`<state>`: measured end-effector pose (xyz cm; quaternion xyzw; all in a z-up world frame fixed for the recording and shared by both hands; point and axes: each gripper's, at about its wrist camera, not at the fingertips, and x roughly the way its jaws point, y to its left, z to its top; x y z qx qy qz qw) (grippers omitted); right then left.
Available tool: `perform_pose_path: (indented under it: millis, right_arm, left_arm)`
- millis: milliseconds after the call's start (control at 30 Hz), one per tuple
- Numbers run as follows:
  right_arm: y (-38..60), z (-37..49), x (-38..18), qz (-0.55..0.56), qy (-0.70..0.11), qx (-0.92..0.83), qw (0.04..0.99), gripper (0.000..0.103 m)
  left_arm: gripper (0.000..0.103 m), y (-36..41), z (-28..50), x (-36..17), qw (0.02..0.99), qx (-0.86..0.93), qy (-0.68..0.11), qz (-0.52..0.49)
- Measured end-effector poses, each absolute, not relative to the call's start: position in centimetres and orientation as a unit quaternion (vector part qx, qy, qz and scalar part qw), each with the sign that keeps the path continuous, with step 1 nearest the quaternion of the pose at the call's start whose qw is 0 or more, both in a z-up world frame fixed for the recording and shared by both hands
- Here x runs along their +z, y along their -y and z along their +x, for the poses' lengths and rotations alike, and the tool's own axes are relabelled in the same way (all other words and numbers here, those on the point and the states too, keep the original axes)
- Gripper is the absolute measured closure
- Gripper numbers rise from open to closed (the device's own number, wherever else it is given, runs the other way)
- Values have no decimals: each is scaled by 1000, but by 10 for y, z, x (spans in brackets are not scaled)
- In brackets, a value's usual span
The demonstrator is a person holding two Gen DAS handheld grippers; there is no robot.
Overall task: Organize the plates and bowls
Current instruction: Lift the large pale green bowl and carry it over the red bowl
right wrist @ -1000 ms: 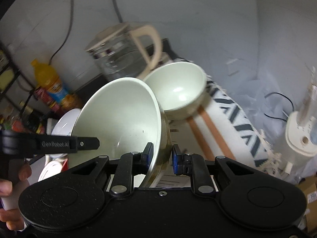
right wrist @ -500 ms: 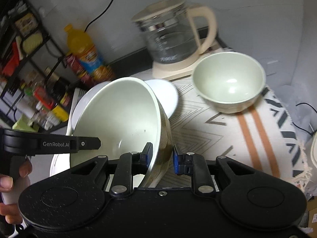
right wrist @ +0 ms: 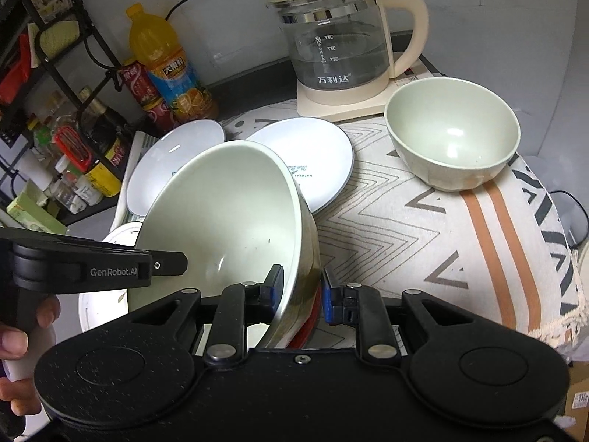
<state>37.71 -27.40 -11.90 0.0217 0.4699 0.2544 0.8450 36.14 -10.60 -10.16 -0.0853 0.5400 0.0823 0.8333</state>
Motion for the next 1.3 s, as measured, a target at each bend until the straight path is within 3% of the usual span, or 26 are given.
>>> perform_pose_path:
  millis: [400,700,767,933,1100,1300]
  right_arm:
    - [253,362,-131,8,-466,202,861,82]
    - [239,355,-131,-32,-456,183,870,82]
    - [238,355,-131,-35,-456,179,871,82]
    - [232,354,-132,-54,-455,173,872,82]
    - [227,353,-132,-69,-458,167,870,84]
    - [227,353,-130,-62,-463,170,868,85]
  left_arm:
    - [83,104,361,-129,831,52,-553,-17]
    - [74,114,355,-141,835,41,-548,32]
    - [71,114,356,-143,832,40,-552,29]
    - [48,121,361,-149,828,-1,-559,49]
    - [42,121,364,-151,829,-3,-557,57]
    - [39,102,370,-143,827,10,-562,-19]
